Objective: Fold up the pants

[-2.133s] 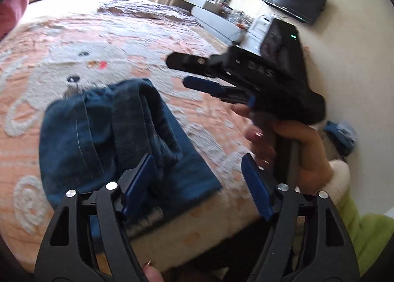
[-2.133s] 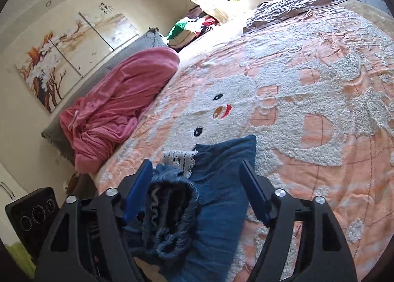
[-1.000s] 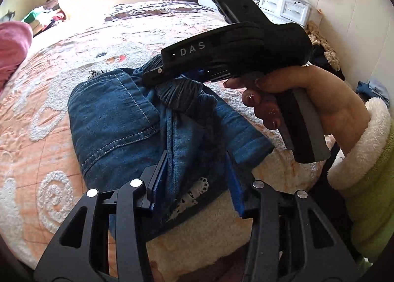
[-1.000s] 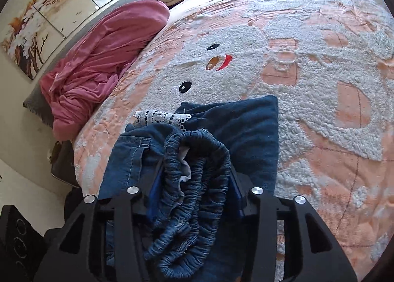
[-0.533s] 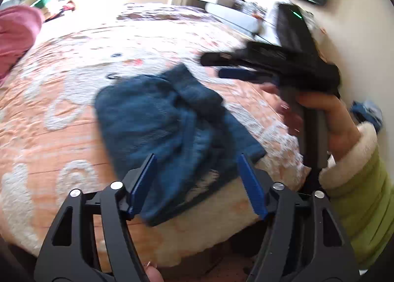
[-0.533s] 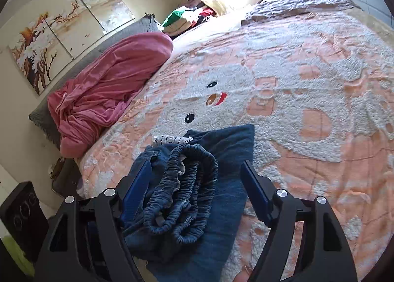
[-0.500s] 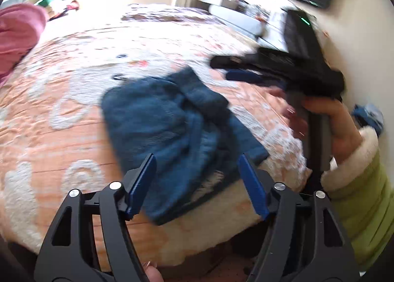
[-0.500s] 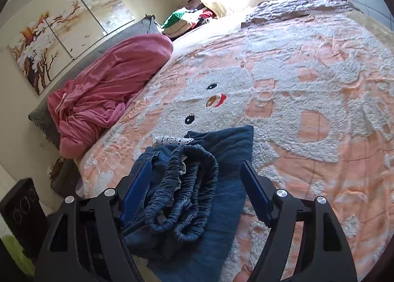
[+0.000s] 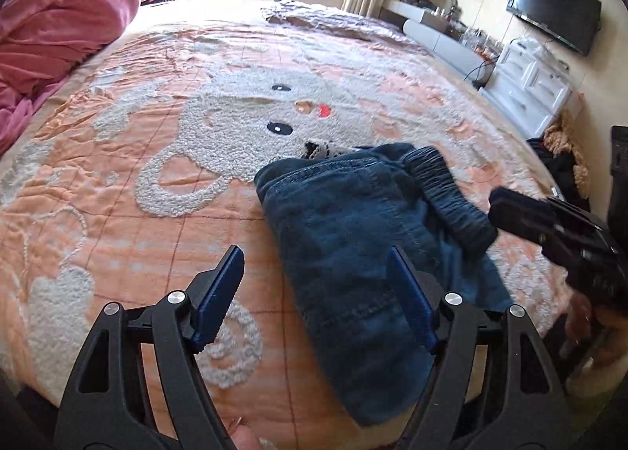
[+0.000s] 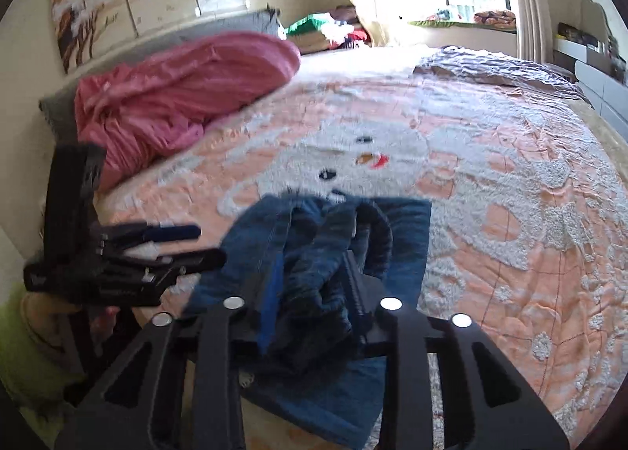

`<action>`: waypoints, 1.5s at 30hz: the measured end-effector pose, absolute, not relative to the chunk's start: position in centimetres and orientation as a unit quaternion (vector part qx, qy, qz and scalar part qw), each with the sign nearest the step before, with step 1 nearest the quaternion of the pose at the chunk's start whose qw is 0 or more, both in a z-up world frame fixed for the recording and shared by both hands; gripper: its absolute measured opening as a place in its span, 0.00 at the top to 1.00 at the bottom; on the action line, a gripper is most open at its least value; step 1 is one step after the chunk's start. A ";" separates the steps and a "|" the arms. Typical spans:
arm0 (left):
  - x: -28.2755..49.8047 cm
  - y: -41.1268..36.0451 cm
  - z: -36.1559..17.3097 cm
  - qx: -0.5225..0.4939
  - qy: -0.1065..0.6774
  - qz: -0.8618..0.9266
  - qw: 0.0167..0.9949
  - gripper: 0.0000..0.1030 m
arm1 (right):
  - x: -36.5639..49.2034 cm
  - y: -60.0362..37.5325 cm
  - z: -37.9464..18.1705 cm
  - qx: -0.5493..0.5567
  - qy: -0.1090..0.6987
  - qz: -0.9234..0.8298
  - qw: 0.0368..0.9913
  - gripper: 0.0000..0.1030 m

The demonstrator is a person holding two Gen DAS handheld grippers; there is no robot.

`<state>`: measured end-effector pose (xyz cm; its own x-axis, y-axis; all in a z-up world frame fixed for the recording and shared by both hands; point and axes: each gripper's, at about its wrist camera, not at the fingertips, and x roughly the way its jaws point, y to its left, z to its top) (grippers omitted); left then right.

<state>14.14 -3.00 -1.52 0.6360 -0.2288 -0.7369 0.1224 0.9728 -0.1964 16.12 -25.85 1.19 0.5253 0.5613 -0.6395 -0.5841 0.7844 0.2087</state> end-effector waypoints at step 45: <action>13.5 -4.3 0.6 -0.052 0.385 -0.109 0.915 0.24 | 14.7 -29.2 1.5 0.016 0.340 0.265 0.902 0.37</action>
